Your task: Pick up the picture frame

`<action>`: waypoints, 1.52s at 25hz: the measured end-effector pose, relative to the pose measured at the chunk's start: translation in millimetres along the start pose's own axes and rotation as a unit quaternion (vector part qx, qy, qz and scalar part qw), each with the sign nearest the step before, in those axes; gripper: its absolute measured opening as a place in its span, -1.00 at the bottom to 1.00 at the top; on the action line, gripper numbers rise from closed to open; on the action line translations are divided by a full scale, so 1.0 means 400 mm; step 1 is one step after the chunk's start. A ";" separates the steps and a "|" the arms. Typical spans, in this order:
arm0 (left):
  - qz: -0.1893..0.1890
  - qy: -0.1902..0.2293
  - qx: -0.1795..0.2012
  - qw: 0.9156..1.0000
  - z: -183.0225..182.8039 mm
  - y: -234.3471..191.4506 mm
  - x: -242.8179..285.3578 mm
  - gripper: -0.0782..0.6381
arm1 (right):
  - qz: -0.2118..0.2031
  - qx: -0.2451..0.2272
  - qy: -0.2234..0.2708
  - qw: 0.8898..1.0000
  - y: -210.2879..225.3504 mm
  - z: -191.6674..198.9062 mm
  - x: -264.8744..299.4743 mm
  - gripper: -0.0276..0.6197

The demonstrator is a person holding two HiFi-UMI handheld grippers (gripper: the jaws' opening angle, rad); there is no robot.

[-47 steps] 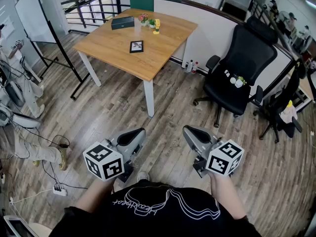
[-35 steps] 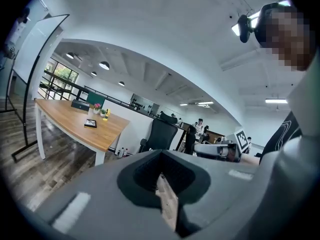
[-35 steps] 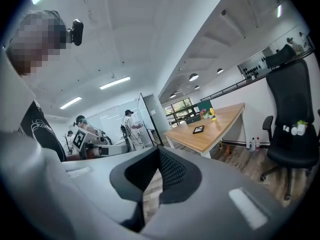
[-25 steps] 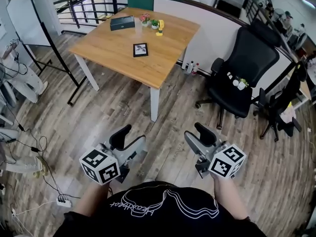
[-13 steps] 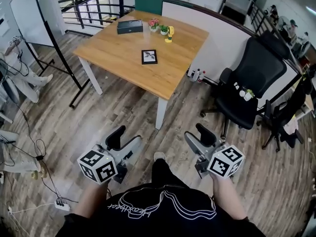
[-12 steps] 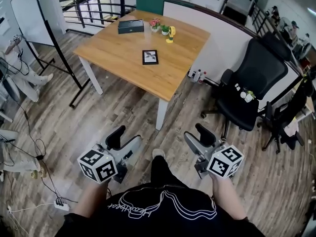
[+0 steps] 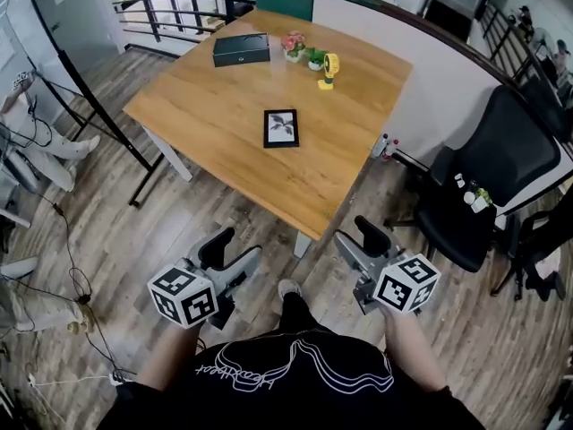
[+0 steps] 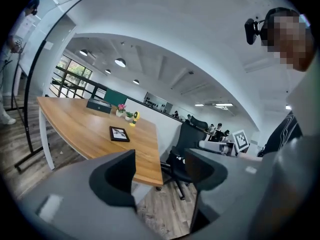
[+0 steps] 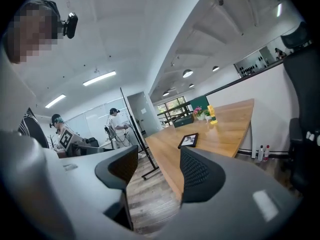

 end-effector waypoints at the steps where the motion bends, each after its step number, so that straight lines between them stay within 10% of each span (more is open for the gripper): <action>1: -0.005 -0.007 0.004 1.000 -0.030 -0.023 0.043 0.05 | -0.003 0.002 -0.006 1.000 0.037 -0.010 0.043 -0.07; 15: -0.050 -0.059 -0.001 0.997 -0.275 -0.302 0.336 0.05 | -0.010 0.028 -0.101 0.994 0.319 -0.054 0.498 -0.13; 38: -0.011 -0.156 -0.001 0.988 -0.524 -0.731 0.520 0.02 | 0.142 0.014 -0.277 0.950 0.484 0.073 0.974 -0.28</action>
Point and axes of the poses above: the fingertips, and each gripper's own axes: x forward along the fingers, y to its right, z out of its underside, the point moved 8 cm from there along -x, backward along the fingers, and after that the axes turned 14 degrees about -x, right-handed, at the moved point
